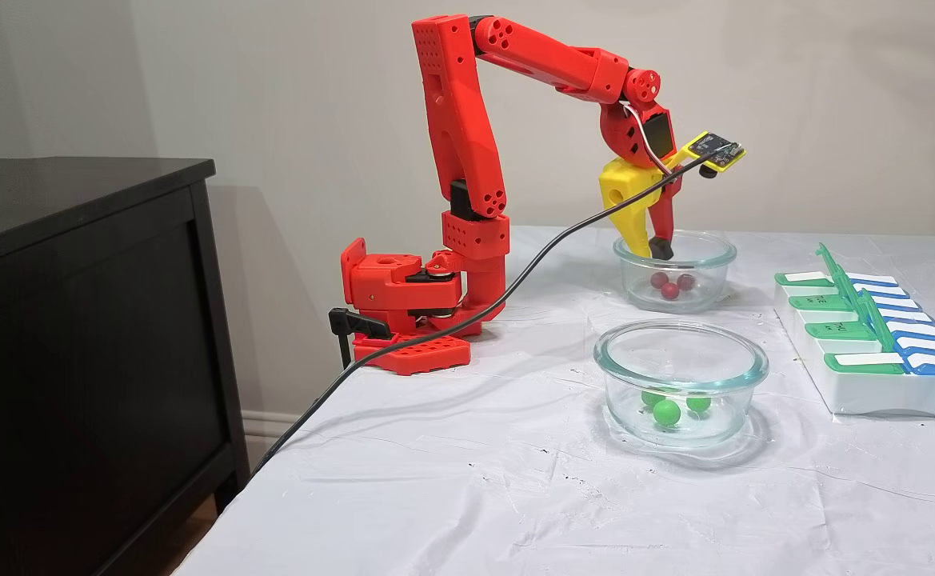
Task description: Sort medicines into box.
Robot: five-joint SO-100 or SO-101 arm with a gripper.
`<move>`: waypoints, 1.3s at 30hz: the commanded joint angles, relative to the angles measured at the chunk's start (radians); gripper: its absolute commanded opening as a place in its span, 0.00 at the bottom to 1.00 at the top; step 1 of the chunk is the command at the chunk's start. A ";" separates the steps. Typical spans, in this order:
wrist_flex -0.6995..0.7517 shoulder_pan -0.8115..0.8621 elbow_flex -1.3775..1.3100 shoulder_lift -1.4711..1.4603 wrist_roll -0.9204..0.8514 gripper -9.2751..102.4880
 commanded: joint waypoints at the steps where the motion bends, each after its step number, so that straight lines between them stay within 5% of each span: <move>1: -0.025 -0.008 -0.014 0.002 0.006 0.23; 25: -0.161 -0.003 0.054 -0.083 -0.009 0.27; 39: -0.048 -0.058 0.002 -0.123 -0.025 0.30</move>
